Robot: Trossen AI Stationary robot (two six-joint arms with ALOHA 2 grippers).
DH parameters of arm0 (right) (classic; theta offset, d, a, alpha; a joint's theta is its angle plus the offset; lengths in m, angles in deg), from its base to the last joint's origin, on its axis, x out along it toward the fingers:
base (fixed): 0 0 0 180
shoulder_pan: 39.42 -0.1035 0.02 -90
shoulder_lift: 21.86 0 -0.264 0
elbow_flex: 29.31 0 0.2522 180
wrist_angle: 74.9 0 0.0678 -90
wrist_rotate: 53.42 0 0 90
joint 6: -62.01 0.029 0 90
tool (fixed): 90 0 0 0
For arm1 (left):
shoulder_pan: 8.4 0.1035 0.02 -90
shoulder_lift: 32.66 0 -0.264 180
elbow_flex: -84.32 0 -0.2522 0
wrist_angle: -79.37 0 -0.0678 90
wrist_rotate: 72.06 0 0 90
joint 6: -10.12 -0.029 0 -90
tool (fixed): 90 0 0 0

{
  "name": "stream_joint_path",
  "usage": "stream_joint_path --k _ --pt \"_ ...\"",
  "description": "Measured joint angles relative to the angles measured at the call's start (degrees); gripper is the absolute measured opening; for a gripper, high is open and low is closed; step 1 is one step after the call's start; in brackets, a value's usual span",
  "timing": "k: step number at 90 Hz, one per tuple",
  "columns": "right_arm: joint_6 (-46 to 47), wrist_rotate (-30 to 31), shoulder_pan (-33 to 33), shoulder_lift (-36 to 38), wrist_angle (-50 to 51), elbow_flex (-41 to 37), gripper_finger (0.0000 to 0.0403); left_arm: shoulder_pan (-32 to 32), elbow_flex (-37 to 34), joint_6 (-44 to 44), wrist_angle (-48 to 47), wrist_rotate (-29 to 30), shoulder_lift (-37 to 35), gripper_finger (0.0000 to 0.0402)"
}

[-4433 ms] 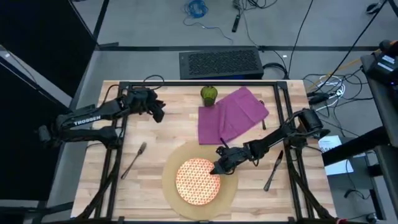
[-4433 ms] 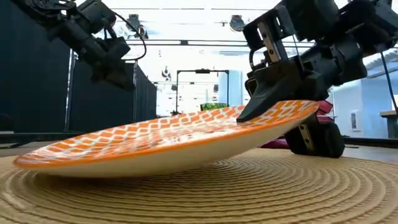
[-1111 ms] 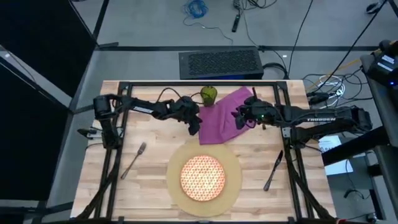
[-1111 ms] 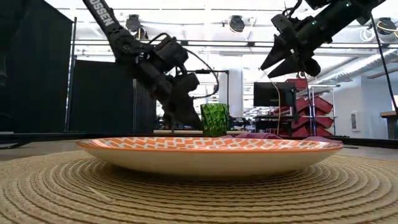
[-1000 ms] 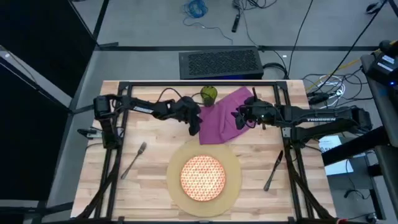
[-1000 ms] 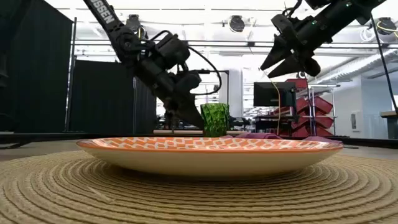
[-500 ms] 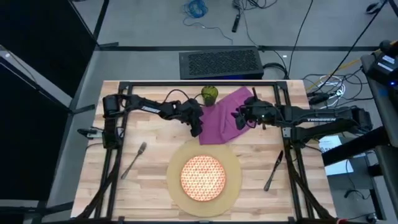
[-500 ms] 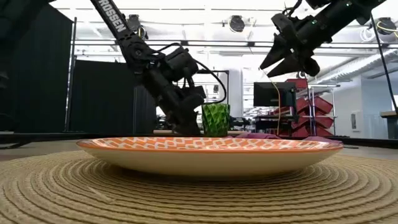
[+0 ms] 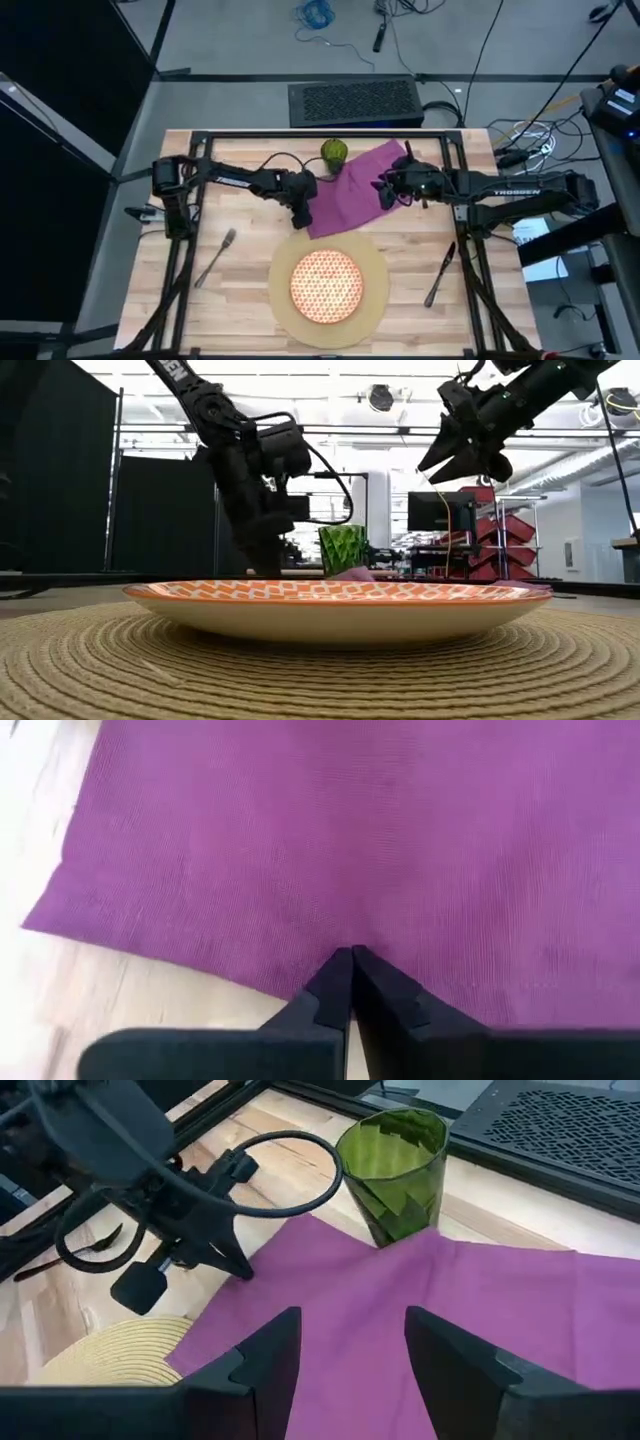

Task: Set table place
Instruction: Fold the purple napkin

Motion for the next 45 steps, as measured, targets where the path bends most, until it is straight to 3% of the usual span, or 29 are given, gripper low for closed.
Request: stream_joint_path --k 11,45 --pt "-0.13 -1.01 -0.02 0.0 0.05 0.0 0.0166 -0.04 -0.48 -0.04 -6.05 1.97 -2.12 0.0" --pt "-0.32 -0.99 0.0 -0.01 0.05 0.0 0.0166 -0.37 -5.54 1.79 -6.49 7.65 -13.25 0.0"
